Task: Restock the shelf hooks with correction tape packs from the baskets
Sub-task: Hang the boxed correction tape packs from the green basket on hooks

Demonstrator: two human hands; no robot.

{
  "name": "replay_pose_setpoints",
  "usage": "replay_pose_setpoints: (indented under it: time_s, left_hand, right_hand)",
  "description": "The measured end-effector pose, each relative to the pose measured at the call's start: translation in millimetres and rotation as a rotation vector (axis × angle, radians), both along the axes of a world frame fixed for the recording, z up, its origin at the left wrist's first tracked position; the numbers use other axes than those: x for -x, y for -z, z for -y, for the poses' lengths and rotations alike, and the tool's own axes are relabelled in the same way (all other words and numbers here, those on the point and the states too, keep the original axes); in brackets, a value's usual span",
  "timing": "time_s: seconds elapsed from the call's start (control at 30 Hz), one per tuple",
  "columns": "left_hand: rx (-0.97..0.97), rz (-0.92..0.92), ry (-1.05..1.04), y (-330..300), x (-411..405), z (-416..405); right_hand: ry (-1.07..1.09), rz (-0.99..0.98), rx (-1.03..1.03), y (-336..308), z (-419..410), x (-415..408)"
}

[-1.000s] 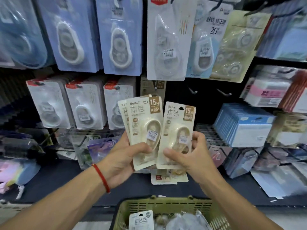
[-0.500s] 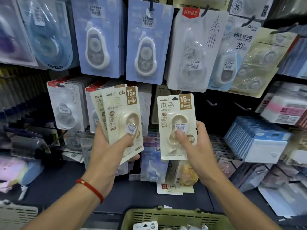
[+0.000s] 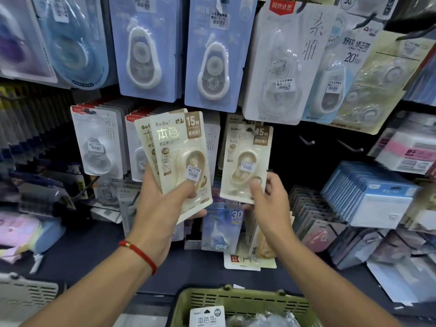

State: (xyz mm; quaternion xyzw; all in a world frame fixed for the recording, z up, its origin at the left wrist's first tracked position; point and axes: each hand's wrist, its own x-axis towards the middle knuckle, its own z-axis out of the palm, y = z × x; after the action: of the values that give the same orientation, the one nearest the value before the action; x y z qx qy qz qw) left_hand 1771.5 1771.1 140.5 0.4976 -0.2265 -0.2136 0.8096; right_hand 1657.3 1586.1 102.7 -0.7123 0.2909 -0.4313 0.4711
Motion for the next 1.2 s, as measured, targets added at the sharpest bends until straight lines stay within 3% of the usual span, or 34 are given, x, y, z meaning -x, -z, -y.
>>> replay_pose_setpoints:
  time_s: [0.1,0.3,0.37,0.53,0.63,0.87,1.03,1.2]
  left_hand:
    - [0.035,-0.006,0.015,-0.5,4.5,6.3]
    - [-0.001,0.027,0.07,1.8,10.8,7.6]
    - [-0.038,0.031,0.133,4.9,10.6,6.0]
    - [-0.143,0.03,0.286,13.6,24.6,10.8]
    - [-0.184,0.073,0.353,17.9,31.8,13.9]
    - [-0.162,0.231,0.371,21.9,30.1,22.4]
    - [-0.163,0.413,0.252,17.4,23.7,19.4]
    - [-0.157,0.199,0.062,15.2,13.0,15.0]
  right_hand:
    - [0.071,-0.087,-0.01,-3.9,33.2,-34.9]
    - [0.089,-0.4,-0.241,-3.9,68.7,-52.5]
    - [-0.038,-0.338,-0.238,-3.3,51.7,-36.2]
    - [-0.359,-0.085,-0.006,-10.4,-15.4,27.6]
    - [-0.314,-0.08,0.025,-10.3,-32.6,52.9]
    - [-0.278,-0.03,-0.165,-15.1,-31.0,68.1]
    - [-0.28,0.009,-0.004,-23.8,-35.4,66.8]
    - [-0.214,0.088,0.093,-31.7,-27.6,56.2]
